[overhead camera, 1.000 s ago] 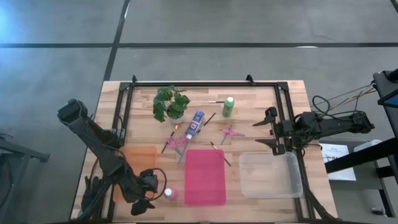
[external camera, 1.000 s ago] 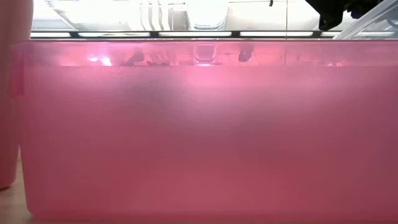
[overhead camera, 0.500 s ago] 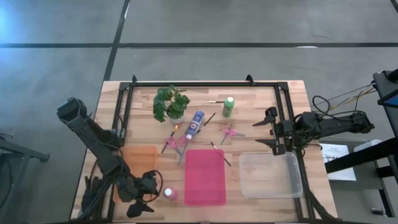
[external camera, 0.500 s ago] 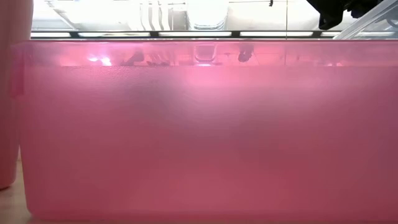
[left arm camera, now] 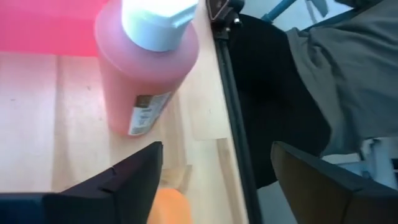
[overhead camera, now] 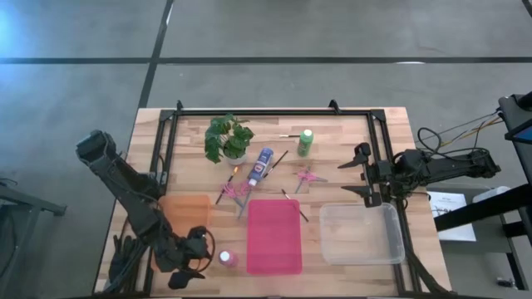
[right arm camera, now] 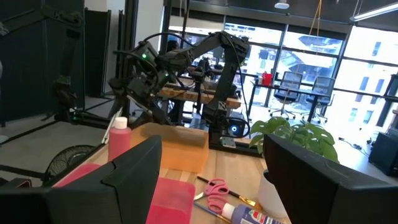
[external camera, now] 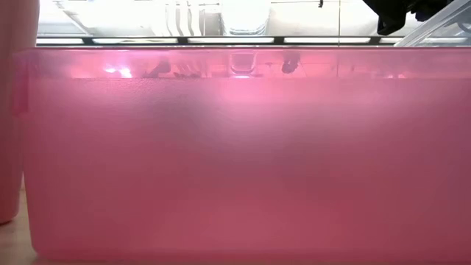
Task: Pick & Place Paint Supplies
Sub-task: Put the pink paint bottle into the transparent bin
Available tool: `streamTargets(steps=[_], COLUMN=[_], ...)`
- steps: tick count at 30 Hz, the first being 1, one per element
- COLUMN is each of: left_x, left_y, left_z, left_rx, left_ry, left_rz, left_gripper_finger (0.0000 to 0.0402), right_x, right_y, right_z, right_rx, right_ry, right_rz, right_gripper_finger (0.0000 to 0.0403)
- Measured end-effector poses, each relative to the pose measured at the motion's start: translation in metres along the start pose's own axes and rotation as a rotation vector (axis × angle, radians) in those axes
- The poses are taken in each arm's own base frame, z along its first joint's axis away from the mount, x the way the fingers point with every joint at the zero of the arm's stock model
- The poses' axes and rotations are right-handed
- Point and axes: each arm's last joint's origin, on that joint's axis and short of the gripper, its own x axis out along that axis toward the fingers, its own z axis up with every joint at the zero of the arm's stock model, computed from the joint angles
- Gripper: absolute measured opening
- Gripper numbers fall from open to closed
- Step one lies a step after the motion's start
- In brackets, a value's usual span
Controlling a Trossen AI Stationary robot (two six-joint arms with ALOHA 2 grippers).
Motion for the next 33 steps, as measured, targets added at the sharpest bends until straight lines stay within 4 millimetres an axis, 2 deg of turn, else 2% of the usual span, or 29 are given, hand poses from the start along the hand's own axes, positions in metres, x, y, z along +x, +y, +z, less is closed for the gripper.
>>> streamTargets(steps=[5,10,14,23,33], left_x=[0.000,0.000,0.001,0.013,0.025], left_y=[0.002,0.006,0.008,0.018,0.018], left_z=[0.000,0.000,0.000,-0.011,-0.010], left_rx=[0.017,0.032,0.040,0.054,0.112], left_ry=[-0.031,-0.079,-0.099,-0.169,-0.223], left_rz=[0.054,0.137,0.177,0.190,0.186], left_gripper_finger=[0.0256,0.0256,0.0282,0.0380,0.0387], right_x=[0.000,0.000,0.000,0.000,0.000], right_y=[0.000,0.000,0.000,0.000,0.000], right_z=[0.000,0.000,0.000,0.000,0.000], right_rx=[0.000,0.003,0.003,0.002,0.003], right_ry=[0.000,0.000,0.000,0.003,-0.002], right_rz=[0.000,0.000,0.001,0.002,0.017], right_gripper_finger=[0.0277,0.0277,0.0277,0.0277,0.0277])
